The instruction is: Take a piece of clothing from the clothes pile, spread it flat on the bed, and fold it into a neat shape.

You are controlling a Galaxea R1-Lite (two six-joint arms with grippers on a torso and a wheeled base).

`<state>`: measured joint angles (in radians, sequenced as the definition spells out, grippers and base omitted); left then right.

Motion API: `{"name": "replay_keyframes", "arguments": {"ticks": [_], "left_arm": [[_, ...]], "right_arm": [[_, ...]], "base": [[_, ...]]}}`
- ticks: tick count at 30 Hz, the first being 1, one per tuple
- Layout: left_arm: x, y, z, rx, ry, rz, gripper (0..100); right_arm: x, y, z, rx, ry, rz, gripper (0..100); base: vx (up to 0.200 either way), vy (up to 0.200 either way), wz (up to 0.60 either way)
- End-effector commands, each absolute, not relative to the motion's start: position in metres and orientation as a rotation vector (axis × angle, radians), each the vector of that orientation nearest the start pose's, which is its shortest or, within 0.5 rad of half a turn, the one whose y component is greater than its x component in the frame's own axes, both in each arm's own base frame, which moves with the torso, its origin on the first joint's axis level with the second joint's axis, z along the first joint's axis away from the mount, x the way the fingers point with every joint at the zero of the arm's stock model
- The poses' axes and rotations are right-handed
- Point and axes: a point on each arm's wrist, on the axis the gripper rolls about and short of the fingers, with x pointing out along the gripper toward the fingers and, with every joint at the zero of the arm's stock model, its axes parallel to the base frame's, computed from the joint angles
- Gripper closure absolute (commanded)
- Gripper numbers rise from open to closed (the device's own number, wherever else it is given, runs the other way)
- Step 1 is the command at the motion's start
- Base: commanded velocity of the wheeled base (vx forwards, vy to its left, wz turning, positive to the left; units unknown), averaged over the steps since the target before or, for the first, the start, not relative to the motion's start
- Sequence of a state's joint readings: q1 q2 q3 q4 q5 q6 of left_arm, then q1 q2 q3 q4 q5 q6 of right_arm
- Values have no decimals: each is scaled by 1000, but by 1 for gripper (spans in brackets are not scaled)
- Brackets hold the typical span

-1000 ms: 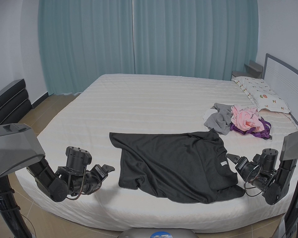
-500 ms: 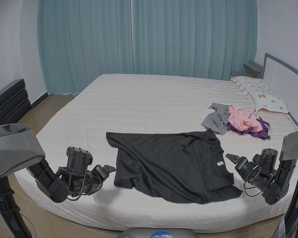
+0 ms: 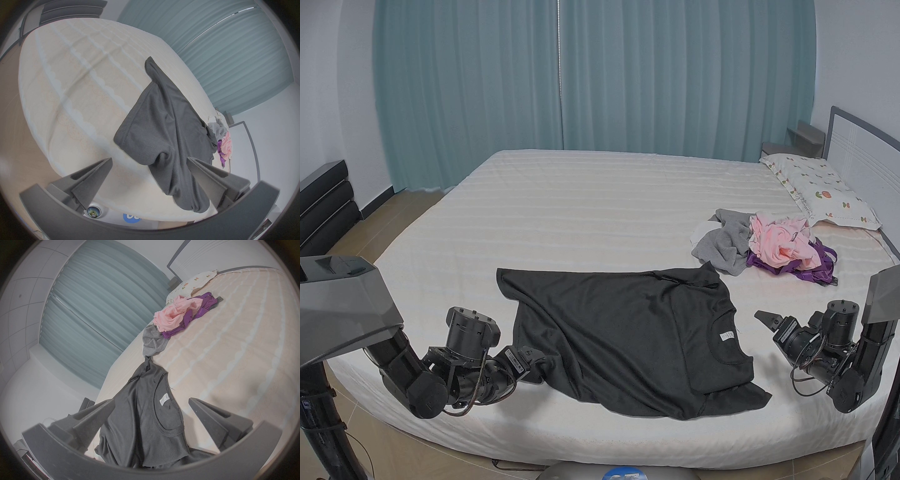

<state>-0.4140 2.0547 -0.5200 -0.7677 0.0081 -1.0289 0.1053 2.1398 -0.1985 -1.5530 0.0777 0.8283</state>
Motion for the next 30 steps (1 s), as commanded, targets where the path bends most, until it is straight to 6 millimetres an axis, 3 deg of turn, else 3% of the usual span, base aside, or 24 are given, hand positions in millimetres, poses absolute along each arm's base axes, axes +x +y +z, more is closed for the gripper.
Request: {"name": "replay_keyframes", "arguments": {"ticks": [1, 13, 14, 24, 30], "left_arm": [[274, -122, 8, -783, 899, 62, 0], [291, -121, -4, -780, 875, 112, 0], [291, -121, -4, -779, 877, 113, 100], [292, -116, -4, -786, 871, 128, 100], [286, -113, 12, -777, 847, 106, 100]], "right_arm": [[262, 30, 24, 810, 435, 15, 0], [263, 30, 22, 810, 438, 15, 0], [263, 30, 22, 810, 438, 15, 0], [263, 30, 21, 810, 443, 11, 0], [264, 30, 21, 810, 440, 12, 0]], "base": [[0, 0, 0], [0, 0, 0], [0, 0, 0], [0, 0, 0], [0, 0, 0]]}}
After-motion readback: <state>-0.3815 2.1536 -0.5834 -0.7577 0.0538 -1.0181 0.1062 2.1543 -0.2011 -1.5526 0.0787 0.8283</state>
